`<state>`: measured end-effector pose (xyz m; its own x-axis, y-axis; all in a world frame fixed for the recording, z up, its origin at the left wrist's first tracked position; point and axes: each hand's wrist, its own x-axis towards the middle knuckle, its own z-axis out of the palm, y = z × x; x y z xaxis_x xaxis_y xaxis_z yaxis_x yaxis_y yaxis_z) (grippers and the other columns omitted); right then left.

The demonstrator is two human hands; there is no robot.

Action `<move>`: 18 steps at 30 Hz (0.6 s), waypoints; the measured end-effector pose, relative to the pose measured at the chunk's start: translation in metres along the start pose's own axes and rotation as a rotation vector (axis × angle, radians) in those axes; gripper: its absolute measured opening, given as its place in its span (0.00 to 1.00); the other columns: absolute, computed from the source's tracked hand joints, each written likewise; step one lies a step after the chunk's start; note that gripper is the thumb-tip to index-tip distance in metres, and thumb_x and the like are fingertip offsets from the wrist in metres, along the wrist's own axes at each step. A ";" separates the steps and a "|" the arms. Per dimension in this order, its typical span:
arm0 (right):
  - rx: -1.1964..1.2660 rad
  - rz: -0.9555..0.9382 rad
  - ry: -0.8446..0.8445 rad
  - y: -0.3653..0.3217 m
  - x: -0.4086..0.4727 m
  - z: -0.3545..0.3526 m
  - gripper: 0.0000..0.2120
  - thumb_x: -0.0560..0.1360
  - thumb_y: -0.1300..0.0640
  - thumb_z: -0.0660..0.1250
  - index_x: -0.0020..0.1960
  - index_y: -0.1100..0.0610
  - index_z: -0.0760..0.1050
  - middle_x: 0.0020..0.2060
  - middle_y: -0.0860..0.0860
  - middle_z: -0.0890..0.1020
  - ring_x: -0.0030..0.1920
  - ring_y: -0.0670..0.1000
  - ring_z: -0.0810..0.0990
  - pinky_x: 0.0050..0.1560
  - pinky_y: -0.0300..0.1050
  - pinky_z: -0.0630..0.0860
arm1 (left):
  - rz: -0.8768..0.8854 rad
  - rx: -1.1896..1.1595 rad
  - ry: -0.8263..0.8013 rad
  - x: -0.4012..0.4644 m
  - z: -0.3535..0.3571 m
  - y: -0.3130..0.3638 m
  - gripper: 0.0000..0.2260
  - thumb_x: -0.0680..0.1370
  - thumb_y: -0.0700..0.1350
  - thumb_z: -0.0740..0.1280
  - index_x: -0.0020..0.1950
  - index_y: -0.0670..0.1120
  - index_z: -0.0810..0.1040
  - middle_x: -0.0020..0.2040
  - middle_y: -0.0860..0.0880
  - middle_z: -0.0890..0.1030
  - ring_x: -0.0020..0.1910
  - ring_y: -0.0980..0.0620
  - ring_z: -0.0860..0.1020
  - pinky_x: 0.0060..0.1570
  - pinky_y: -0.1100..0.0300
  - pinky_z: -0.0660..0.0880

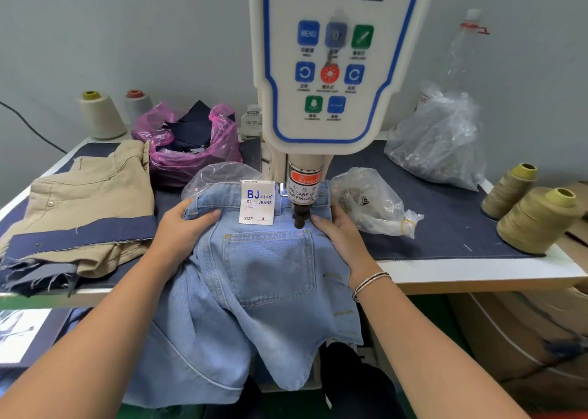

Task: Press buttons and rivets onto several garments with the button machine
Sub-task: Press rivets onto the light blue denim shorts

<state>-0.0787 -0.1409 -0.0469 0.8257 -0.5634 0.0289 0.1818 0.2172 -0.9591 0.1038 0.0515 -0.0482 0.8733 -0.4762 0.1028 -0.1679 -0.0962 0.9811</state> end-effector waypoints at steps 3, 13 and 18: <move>0.015 0.006 -0.020 -0.001 -0.001 0.000 0.16 0.78 0.67 0.61 0.60 0.51 0.73 0.53 0.52 0.82 0.53 0.50 0.81 0.51 0.42 0.77 | -0.009 -0.029 -0.021 0.000 -0.002 0.001 0.08 0.73 0.42 0.74 0.51 0.51 0.82 0.39 0.58 0.84 0.36 0.67 0.80 0.35 0.76 0.72; 0.069 0.024 -0.048 -0.002 -0.001 0.000 0.17 0.78 0.68 0.60 0.63 0.54 0.72 0.52 0.53 0.82 0.52 0.51 0.82 0.51 0.43 0.78 | -0.012 -0.035 -0.032 0.000 -0.003 0.000 0.08 0.73 0.42 0.74 0.49 0.53 0.82 0.39 0.62 0.84 0.37 0.67 0.80 0.34 0.76 0.72; 0.049 0.052 -0.007 -0.002 -0.001 0.000 0.13 0.77 0.66 0.62 0.59 0.56 0.74 0.47 0.51 0.84 0.46 0.48 0.83 0.45 0.39 0.79 | -0.015 -0.030 -0.029 0.001 -0.004 -0.001 0.08 0.73 0.43 0.74 0.48 0.54 0.82 0.40 0.59 0.85 0.38 0.66 0.80 0.35 0.74 0.73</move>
<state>-0.0800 -0.1407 -0.0454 0.8387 -0.5443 -0.0186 0.1639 0.2848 -0.9445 0.1066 0.0547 -0.0484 0.8619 -0.5001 0.0836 -0.1407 -0.0774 0.9870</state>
